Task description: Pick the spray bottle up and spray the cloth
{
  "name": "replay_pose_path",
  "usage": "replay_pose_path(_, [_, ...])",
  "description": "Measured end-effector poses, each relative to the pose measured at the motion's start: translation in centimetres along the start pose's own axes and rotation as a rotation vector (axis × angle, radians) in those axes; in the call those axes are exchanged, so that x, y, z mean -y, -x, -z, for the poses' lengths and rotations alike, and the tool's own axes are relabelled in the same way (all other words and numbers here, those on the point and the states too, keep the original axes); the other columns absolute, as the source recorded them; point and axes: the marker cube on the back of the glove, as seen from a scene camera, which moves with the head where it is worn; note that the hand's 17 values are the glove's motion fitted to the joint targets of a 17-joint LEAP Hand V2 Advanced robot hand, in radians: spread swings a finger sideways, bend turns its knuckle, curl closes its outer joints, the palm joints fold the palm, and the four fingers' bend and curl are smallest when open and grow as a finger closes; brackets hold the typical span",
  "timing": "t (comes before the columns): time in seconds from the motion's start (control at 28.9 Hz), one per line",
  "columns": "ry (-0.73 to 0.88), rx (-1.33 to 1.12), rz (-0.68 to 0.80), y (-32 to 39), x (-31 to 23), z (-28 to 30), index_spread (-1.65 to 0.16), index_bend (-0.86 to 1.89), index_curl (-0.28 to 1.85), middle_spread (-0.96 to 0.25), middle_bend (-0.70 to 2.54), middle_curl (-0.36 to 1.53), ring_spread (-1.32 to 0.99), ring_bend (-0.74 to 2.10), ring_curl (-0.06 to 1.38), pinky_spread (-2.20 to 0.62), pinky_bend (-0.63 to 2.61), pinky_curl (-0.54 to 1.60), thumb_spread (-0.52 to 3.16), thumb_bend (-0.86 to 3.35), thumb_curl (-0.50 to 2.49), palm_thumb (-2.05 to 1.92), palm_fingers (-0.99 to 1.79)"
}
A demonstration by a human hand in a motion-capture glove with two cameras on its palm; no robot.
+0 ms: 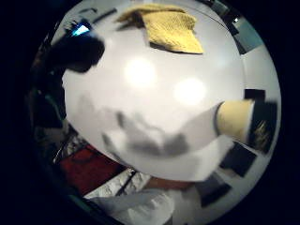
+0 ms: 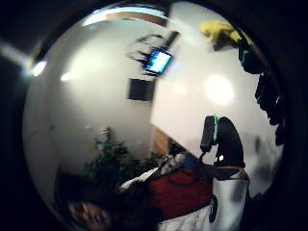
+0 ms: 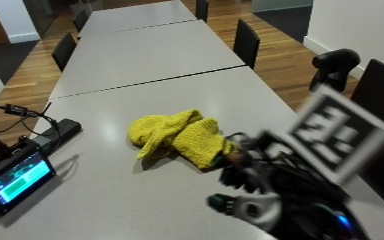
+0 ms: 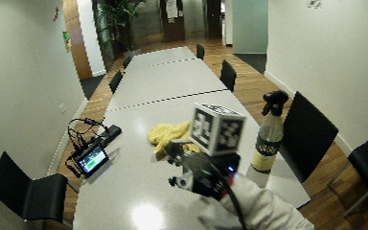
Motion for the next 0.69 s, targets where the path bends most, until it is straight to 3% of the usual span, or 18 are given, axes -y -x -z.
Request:
replay_pose_path(0.17, [-0.354, 0.529, 0.131, -4.0, -8.1, 3.3, -0.19, 0.23, 0.37, -0.07, 0.69, 0.41, -0.11, 0.72, 0.42, -0.14, 0.63, 0.4, 0.96, 0.34, 0.4, 0.8, 0.75])
replay_pose_path(0.28, [-0.652, 0.608, 0.144, -9.4, -7.8, 6.0, -0.2, 0.37, 0.42, -0.07, 0.71, 0.42, -0.11, 0.6, 0.4, -0.07, 0.33, 0.33, 0.94, 0.32, 0.42, 0.84, 0.55])
replay_pose_path(0.35, [-0.754, 0.632, 0.104, -12.2, -6.3, 7.3, -0.21, 0.41, 0.43, -0.07, 0.72, 0.43, -0.11, 0.55, 0.39, -0.04, 0.21, 0.3, 0.92, 0.31, 0.43, 0.85, 0.5])
replay_pose_path(0.45, [-0.706, 0.68, 0.085, -14.5, -3.4, 7.3, -0.24, 0.39, 0.43, -0.05, 0.64, 0.41, -0.1, 0.44, 0.36, 0.0, 0.16, 0.27, 0.91, 0.26, 0.43, 0.85, 0.28])
replay_pose_path(0.55, [-0.591, 0.689, 0.117, -17.3, -0.9, 5.4, -0.26, 0.34, 0.42, -0.04, 0.61, 0.4, -0.09, 0.42, 0.34, 0.04, 0.15, 0.24, 0.89, 0.23, 0.44, 0.86, 0.25])
replay_pose_path(0.62, [-0.526, 0.704, 0.119, -18.6, -0.6, 3.7, -0.28, 0.31, 0.41, -0.04, 0.64, 0.4, -0.09, 0.44, 0.33, 0.06, 0.1, 0.21, 0.88, 0.2, 0.44, 0.86, 0.34])
replay_pose_path(0.69, [-0.487, 0.744, 0.107, -18.9, -1.1, 2.6, -0.27, 0.38, 0.4, -0.05, 0.61, 0.39, -0.09, 0.45, 0.31, 0.07, 0.13, 0.19, 0.86, 0.19, 0.45, 0.88, 0.63])
